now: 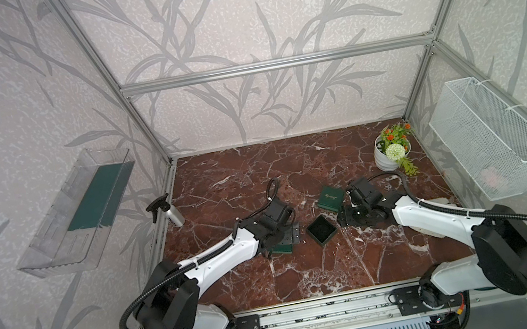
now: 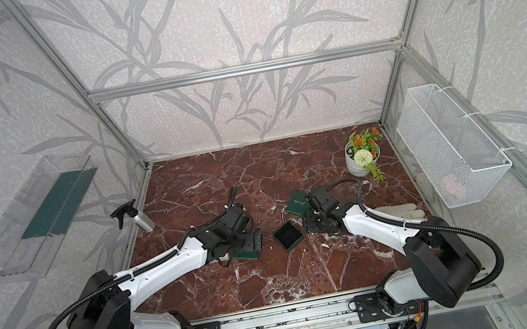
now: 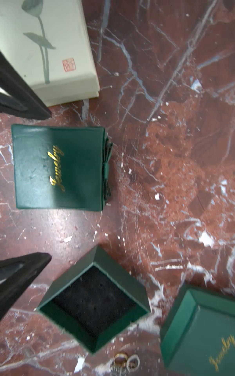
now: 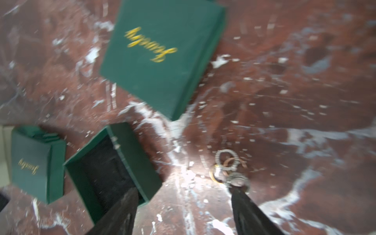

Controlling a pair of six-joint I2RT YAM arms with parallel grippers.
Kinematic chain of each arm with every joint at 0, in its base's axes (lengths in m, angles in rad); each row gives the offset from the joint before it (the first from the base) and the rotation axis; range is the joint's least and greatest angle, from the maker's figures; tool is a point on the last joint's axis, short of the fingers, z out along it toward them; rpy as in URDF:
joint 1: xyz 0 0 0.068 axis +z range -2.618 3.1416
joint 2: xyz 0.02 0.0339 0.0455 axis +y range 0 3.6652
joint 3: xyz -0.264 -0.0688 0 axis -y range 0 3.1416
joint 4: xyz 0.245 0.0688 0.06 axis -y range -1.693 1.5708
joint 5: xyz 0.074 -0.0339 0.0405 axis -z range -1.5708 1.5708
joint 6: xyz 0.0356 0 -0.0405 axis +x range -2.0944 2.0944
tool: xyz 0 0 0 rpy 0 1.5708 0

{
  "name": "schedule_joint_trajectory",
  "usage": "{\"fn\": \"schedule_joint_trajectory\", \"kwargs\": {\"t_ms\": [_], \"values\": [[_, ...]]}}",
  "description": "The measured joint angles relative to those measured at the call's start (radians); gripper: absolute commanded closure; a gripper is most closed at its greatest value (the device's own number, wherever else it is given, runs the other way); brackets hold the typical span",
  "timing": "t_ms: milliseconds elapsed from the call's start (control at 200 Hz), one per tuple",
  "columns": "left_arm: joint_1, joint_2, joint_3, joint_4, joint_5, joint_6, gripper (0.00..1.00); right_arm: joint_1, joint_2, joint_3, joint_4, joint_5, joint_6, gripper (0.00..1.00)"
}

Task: Take the rings out of the lift-off lid box
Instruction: Pick up the lid from the center of the board, then adjust the jewelry box at the center of the board.

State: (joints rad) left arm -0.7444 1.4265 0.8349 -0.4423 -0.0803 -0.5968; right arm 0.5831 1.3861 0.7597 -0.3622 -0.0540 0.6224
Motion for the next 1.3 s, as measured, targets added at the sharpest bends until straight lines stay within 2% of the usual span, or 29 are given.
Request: {"fn": "schedule_joint_trajectory", "kwargs": {"t_ms": [305, 785, 970, 1080, 1175, 1300], "values": [[0.014, 0.043, -0.027, 0.005, 0.004, 0.022, 0.01, 0.099, 0.136, 0.094, 0.005, -0.016, -0.057, 0.22], [0.015, 0.119, -0.028, 0.022, 0.003, 0.045, 0.01, 0.112, 0.192, 0.109, 0.04, -0.094, -0.066, 0.31], [0.021, 0.148, -0.028, 0.044, 0.01, 0.049, 0.06, 0.114, 0.192, 0.095, 0.073, -0.129, -0.053, 0.35], [0.034, 0.153, -0.026, 0.058, 0.021, 0.06, 0.15, 0.119, 0.192, 0.08, 0.085, -0.147, -0.042, 0.41], [0.052, 0.153, -0.026, 0.074, 0.037, 0.058, 0.17, 0.127, 0.192, 0.067, 0.099, -0.164, -0.036, 0.45], [0.067, 0.14, -0.034, 0.09, 0.056, 0.056, 0.17, 0.144, 0.191, 0.052, 0.12, -0.187, -0.031, 0.45]]}}
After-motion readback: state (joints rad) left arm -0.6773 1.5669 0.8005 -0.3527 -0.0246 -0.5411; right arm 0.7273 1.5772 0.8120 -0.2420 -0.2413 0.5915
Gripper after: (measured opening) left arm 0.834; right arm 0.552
